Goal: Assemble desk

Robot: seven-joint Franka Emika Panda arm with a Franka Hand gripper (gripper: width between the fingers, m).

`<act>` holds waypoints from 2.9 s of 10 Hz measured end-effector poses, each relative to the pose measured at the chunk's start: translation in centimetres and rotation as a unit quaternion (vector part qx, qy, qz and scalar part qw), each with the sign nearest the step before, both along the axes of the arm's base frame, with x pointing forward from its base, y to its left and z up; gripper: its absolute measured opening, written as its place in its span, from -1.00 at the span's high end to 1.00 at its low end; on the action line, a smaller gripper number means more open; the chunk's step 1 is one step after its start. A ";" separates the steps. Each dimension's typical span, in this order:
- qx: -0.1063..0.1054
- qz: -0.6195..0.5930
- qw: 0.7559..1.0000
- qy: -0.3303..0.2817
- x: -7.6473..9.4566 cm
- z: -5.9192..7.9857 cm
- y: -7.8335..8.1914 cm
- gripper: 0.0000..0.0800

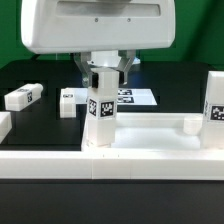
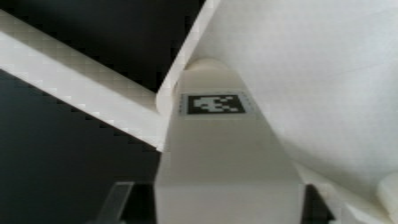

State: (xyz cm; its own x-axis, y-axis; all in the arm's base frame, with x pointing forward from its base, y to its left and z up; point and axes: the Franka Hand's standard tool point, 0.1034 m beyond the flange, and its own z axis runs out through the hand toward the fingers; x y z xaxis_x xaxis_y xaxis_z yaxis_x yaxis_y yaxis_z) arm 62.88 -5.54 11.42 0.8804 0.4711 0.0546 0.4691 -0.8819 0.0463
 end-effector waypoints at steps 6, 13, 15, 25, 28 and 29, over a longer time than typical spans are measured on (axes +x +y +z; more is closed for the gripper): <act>0.039 -0.185 0.982 0.014 -0.4 0.1 -0.5 0.27; 0.064 -0.500 0.863 0.020 -0.5 -0.1 -0.6 0.27; 0.066 -0.592 0.803 0.023 -0.5 -0.3 -0.4 0.27; 0.033 -0.320 0.947 0.017 -0.4 -0.5 0.1 -0.62; 0.025 -0.217 0.976 0.016 -0.4 -0.4 0.3 -0.62; 0.022 -0.165 0.986 0.017 -0.4 -0.5 0.2 -0.62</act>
Offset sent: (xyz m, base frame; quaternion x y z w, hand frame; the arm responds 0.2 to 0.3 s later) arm -0.0008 -0.0084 0.0019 0.1124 -0.0093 0.2179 0.9694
